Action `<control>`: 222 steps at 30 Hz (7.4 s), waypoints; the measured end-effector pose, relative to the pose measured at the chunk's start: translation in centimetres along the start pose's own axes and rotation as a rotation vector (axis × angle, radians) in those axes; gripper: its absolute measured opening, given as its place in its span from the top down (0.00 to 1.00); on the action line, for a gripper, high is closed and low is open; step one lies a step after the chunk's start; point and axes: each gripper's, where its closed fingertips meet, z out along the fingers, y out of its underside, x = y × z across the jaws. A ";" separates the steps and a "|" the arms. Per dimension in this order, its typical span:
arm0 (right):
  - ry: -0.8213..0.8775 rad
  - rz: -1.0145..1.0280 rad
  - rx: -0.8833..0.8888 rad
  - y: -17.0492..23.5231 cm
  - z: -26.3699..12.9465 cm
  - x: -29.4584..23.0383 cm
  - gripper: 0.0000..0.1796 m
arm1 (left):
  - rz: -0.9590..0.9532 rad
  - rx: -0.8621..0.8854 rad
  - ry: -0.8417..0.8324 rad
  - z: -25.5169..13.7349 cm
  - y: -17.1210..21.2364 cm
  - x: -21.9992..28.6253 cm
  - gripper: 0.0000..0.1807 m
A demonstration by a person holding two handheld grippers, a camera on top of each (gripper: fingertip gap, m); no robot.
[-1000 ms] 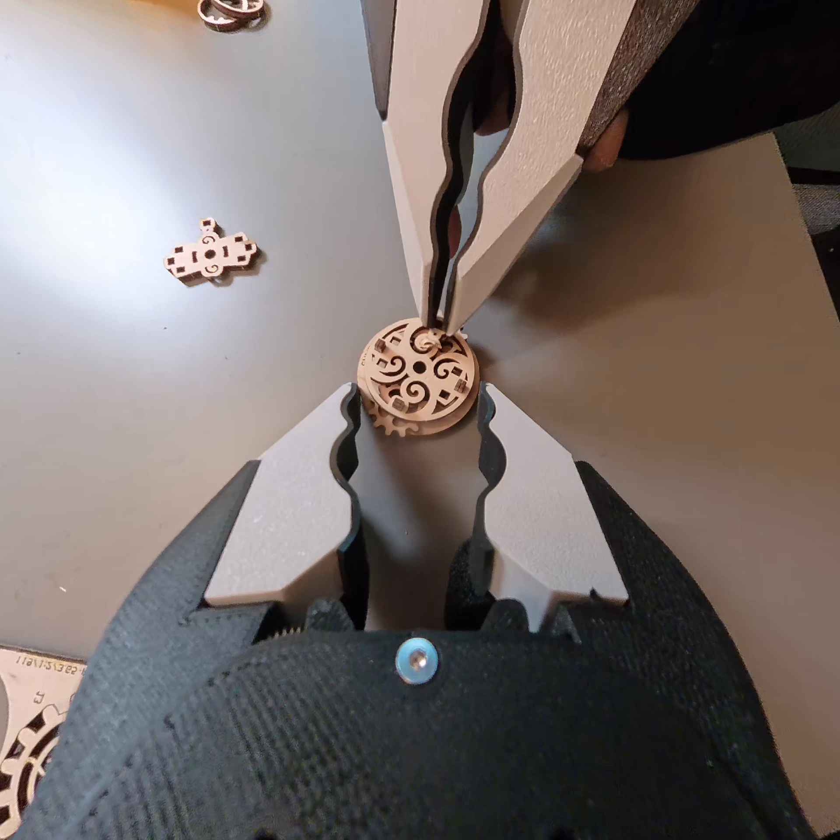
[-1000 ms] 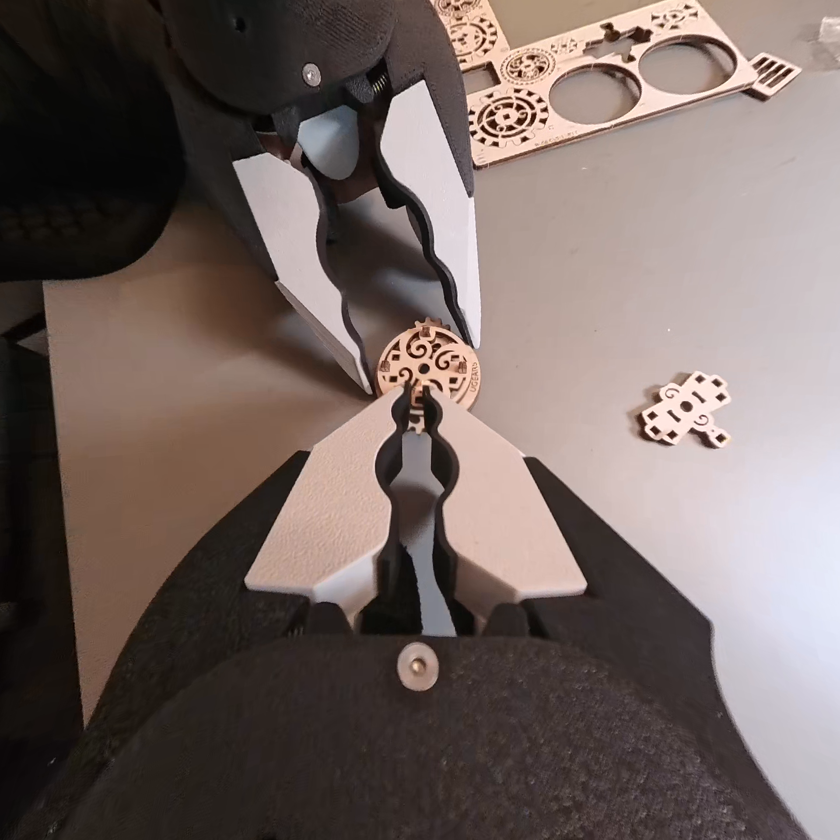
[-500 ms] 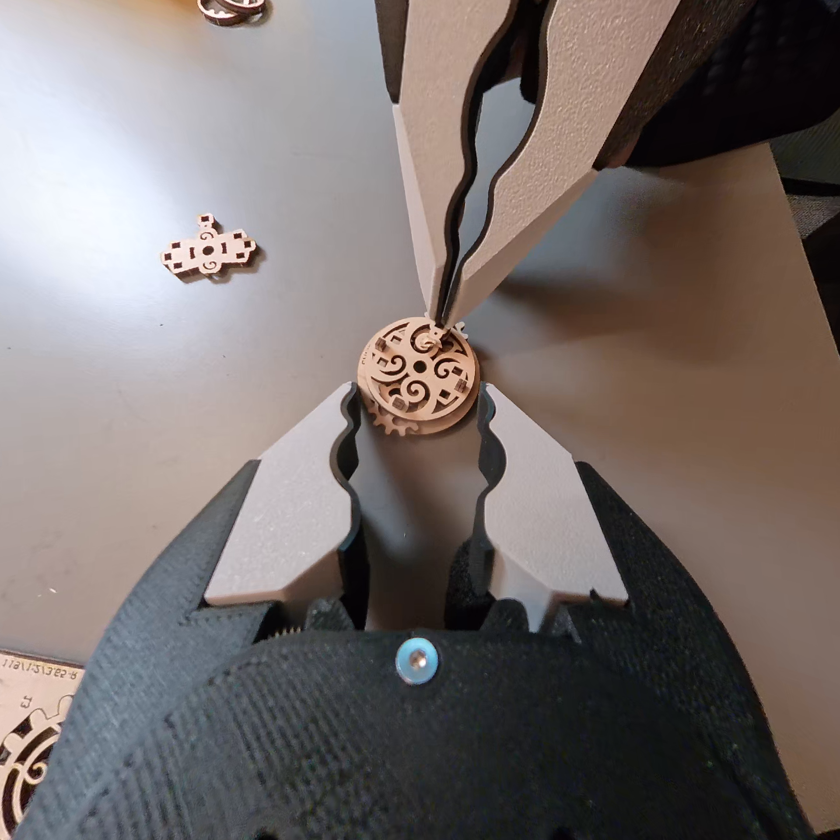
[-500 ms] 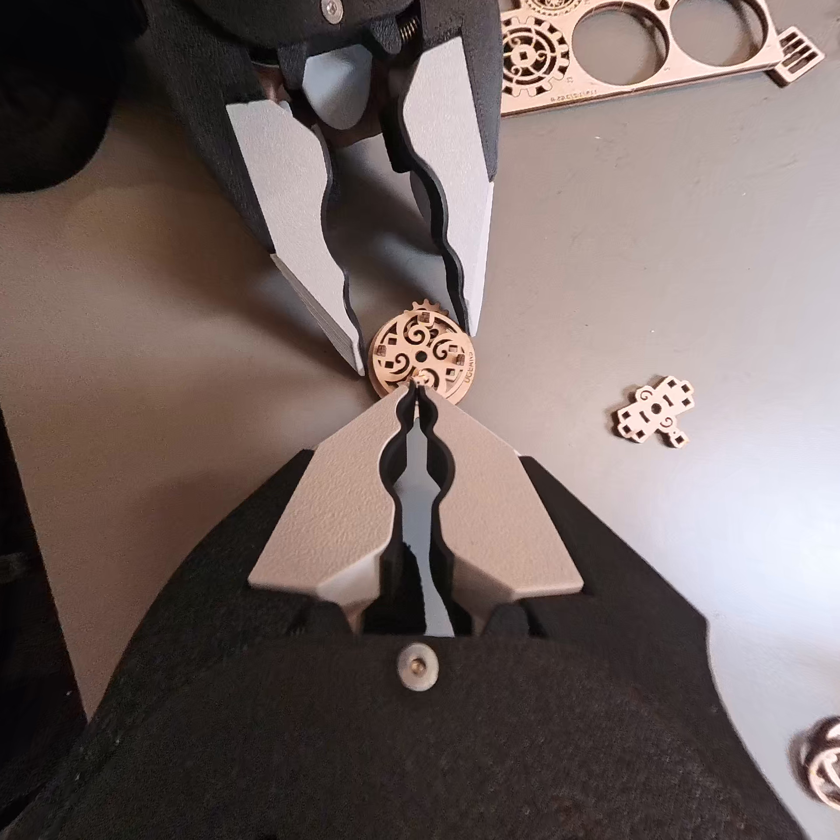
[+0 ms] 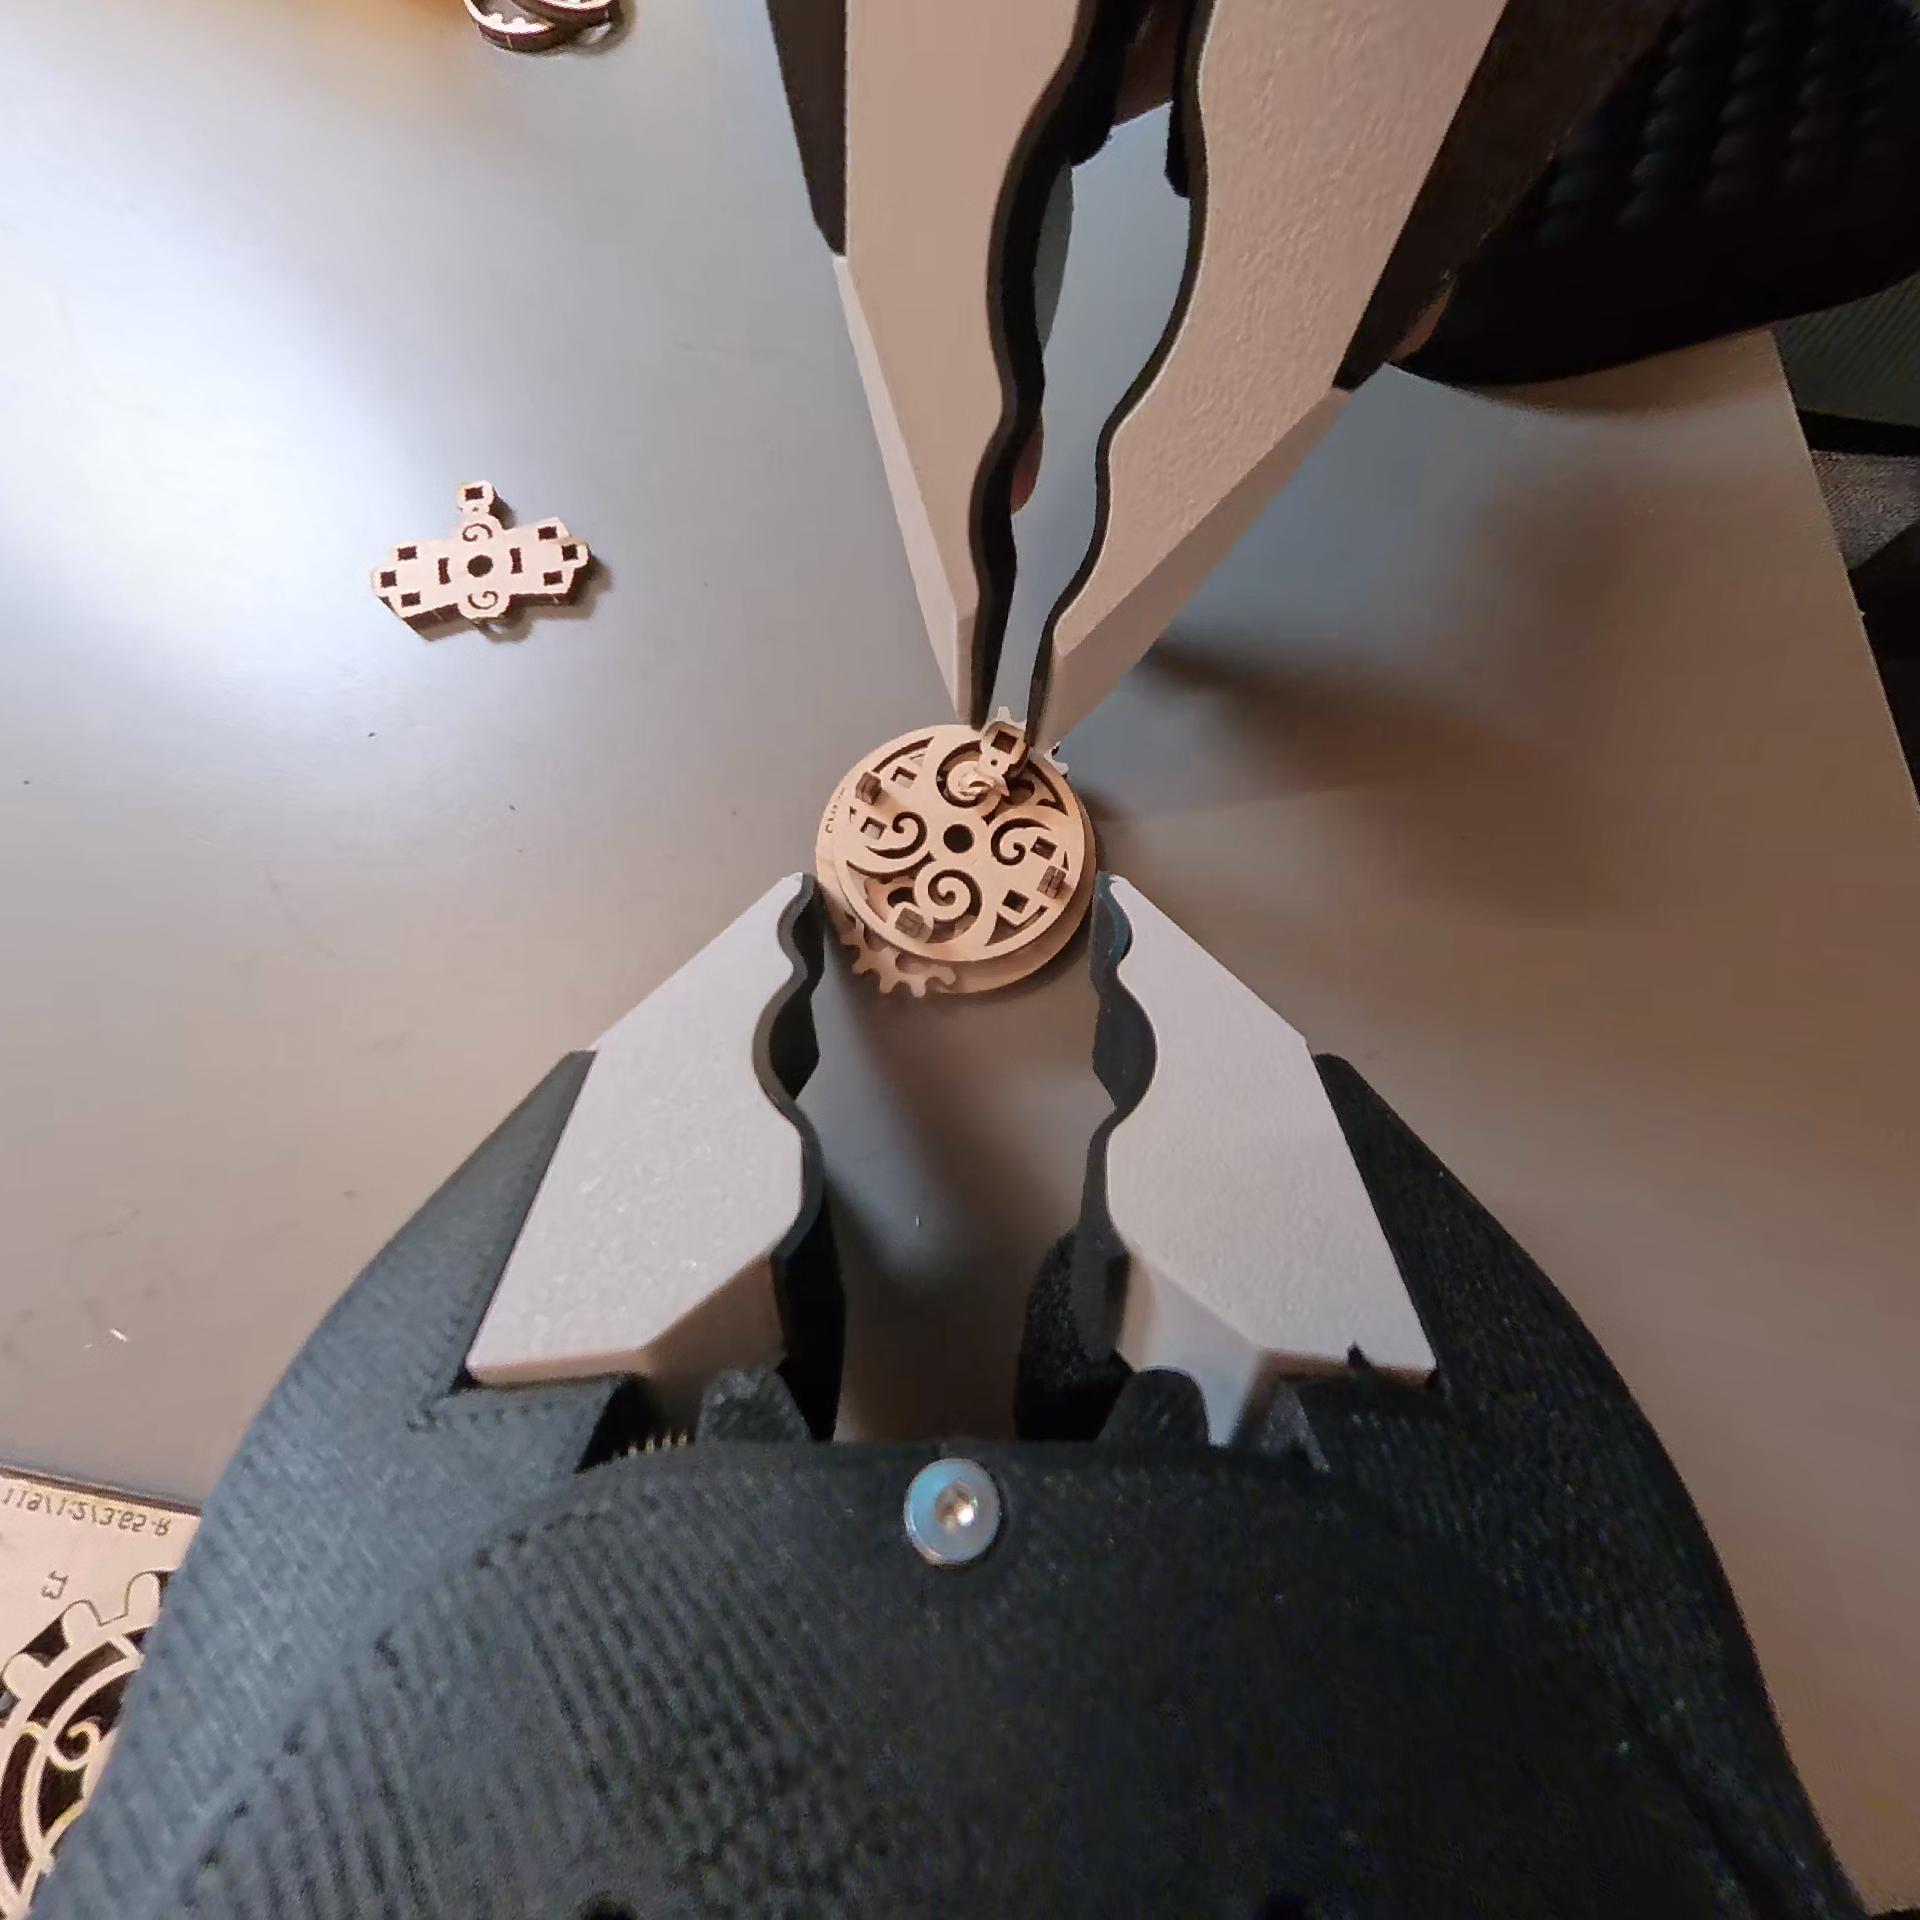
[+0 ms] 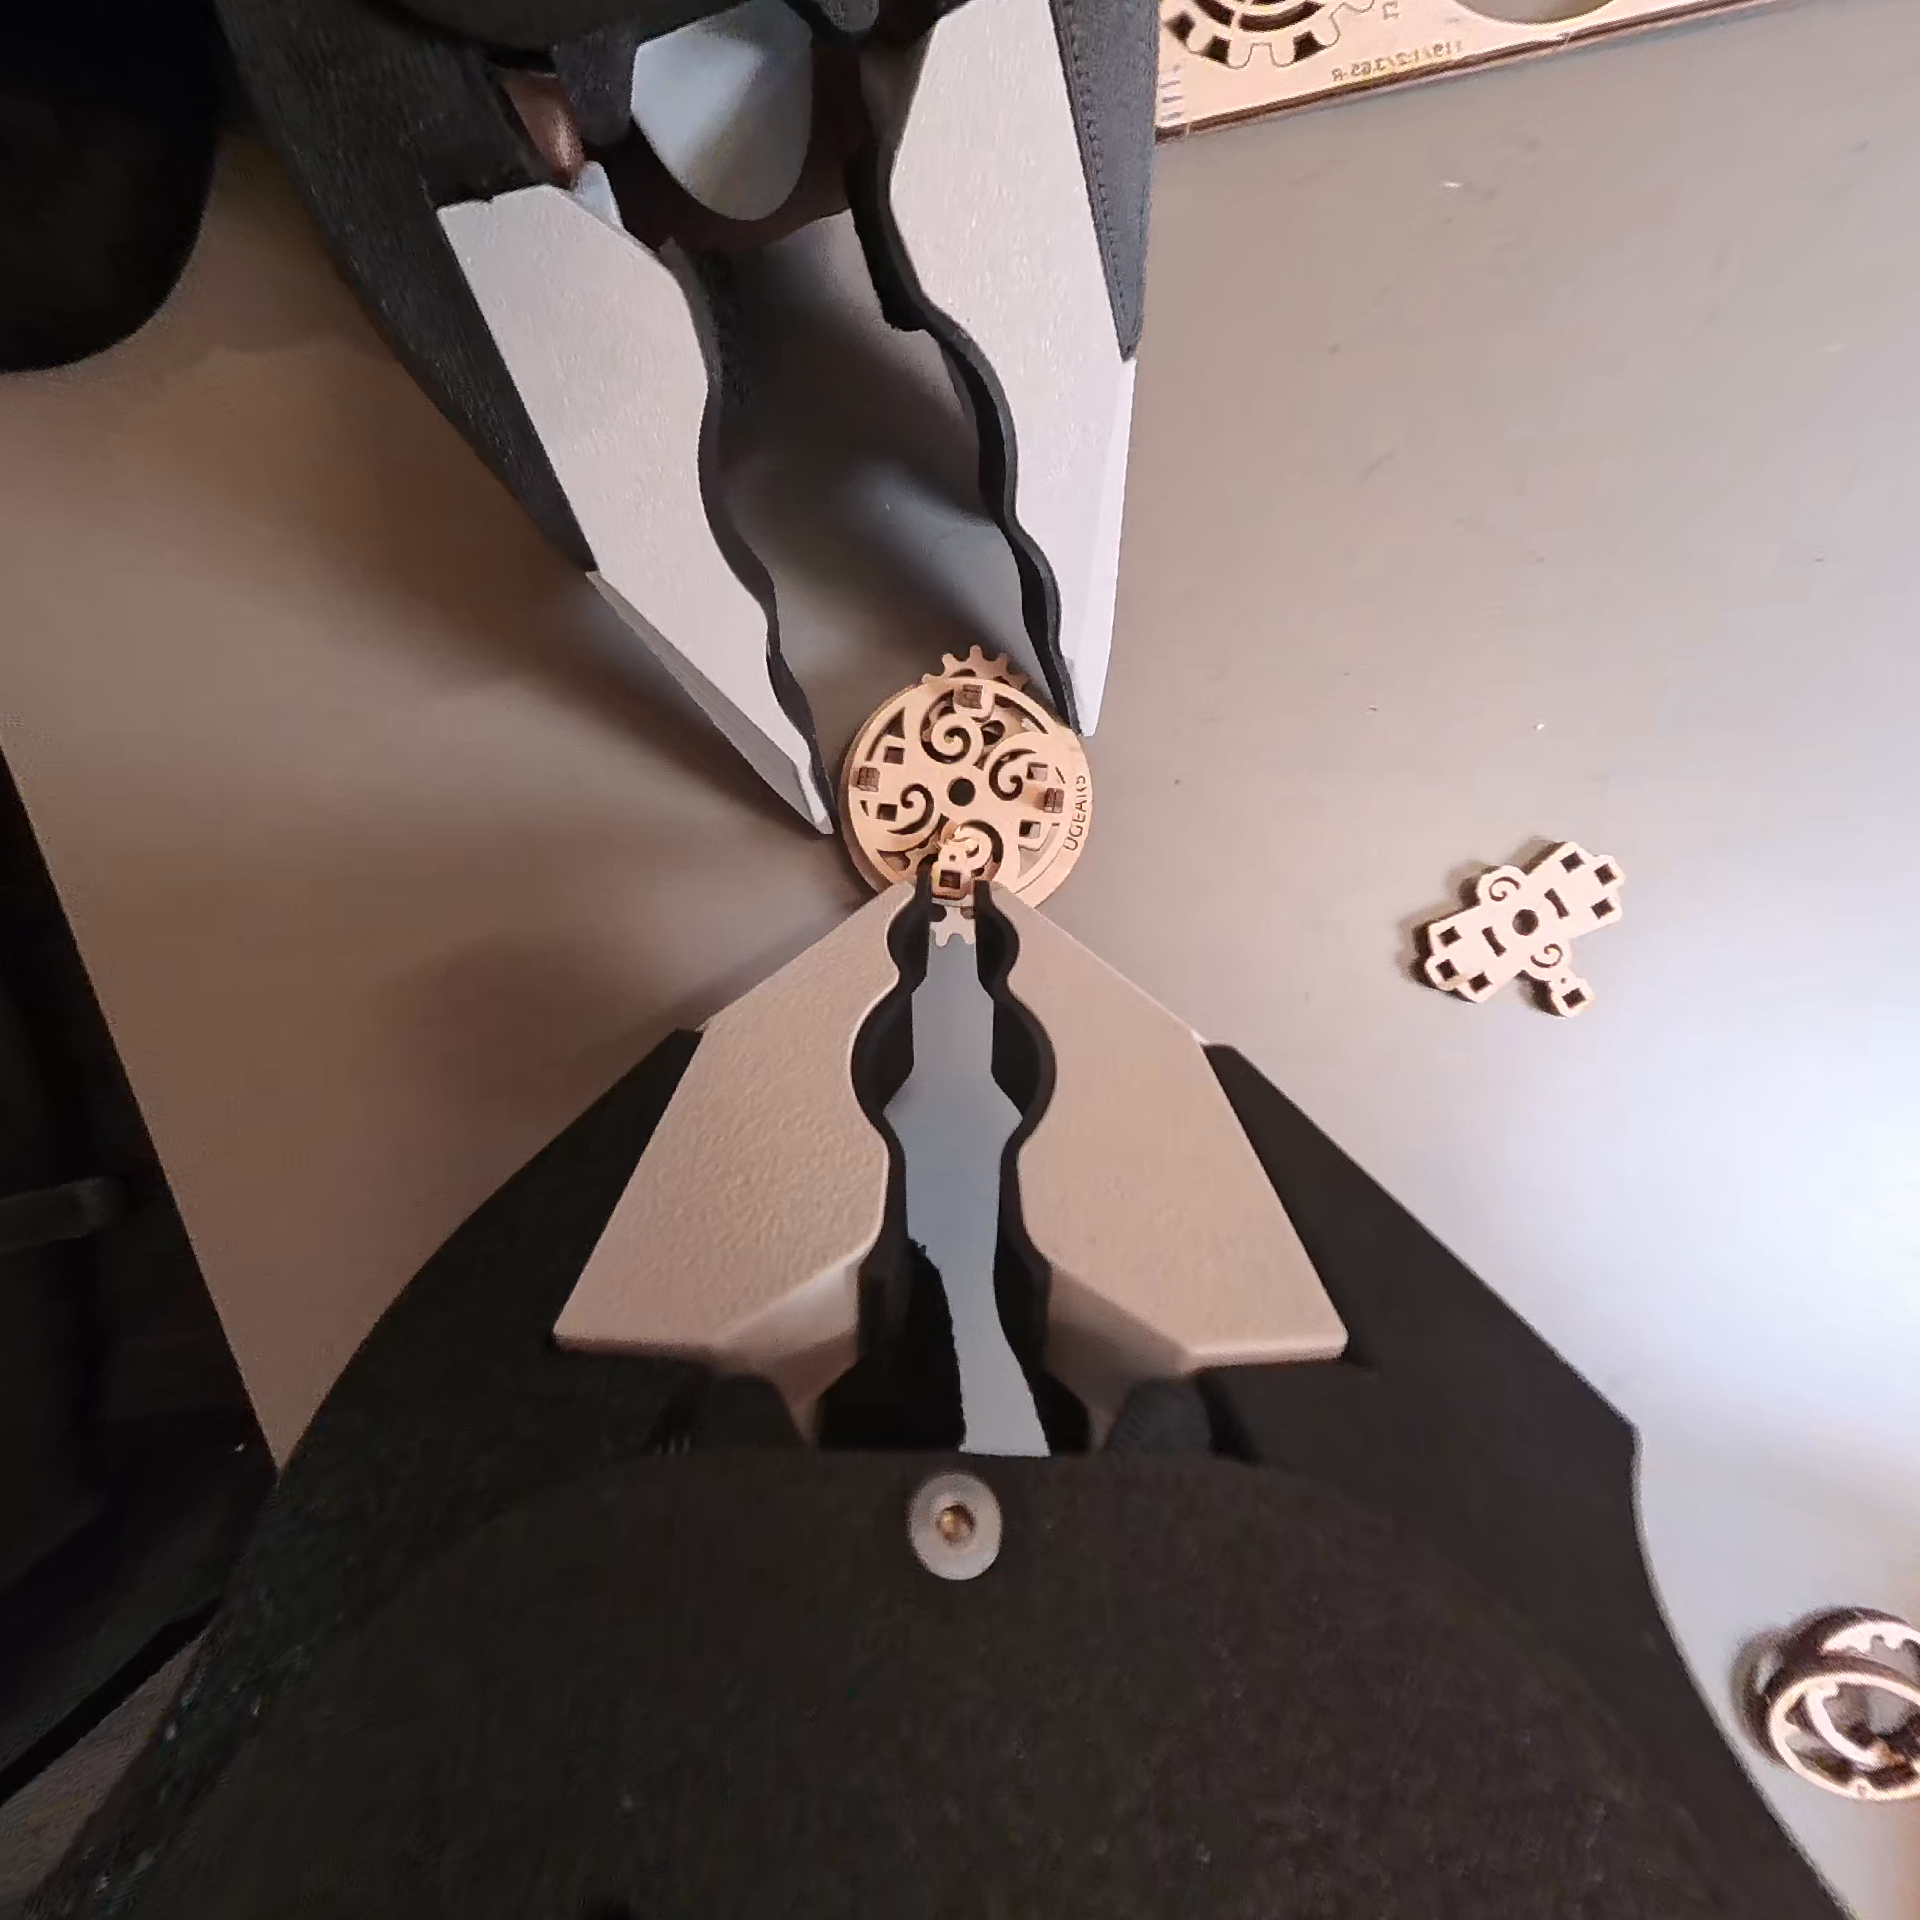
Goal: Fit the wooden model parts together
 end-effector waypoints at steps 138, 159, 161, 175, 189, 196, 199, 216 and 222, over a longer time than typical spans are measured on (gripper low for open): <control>0.208 0.180 0.856 -0.8 -8.2 8.4 0.86 | 0.272 0.515 0.172 -8.0 -8.2 5.5 0.69; 0.202 0.013 0.781 -0.8 -6.5 6.5 0.88 | 0.035 0.120 0.127 -1.0 -0.6 0.7 0.69; 0.189 0.004 0.769 -0.8 -6.2 6.2 0.88 | -0.077 0.093 0.114 -0.7 -0.4 -0.1 0.69; 0.168 -0.415 0.654 -2.9 -3.3 -0.4 0.87 | -0.801 0.364 0.564 -3.3 -5.4 1.0 0.69; -0.093 0.339 0.534 -0.7 -3.6 5.2 0.70 | -0.503 0.248 0.213 -3.2 -3.2 -0.9 0.69; -0.173 0.106 0.345 1.1 -2.0 0.8 0.72 | -0.352 0.040 0.133 -1.4 -0.4 -0.1 0.63; -0.134 0.036 0.277 1.0 -0.5 -0.1 0.72 | -0.247 -0.020 0.089 -0.7 -0.1 0.3 0.64; 0.250 -0.553 0.342 -0.5 0.2 1.1 0.85 | -0.596 0.200 0.320 -2.2 -2.8 -1.4 0.80; 0.019 -0.289 0.481 -1.4 -0.8 0.4 0.93 | -0.565 0.252 0.340 -3.2 -3.7 -1.1 0.75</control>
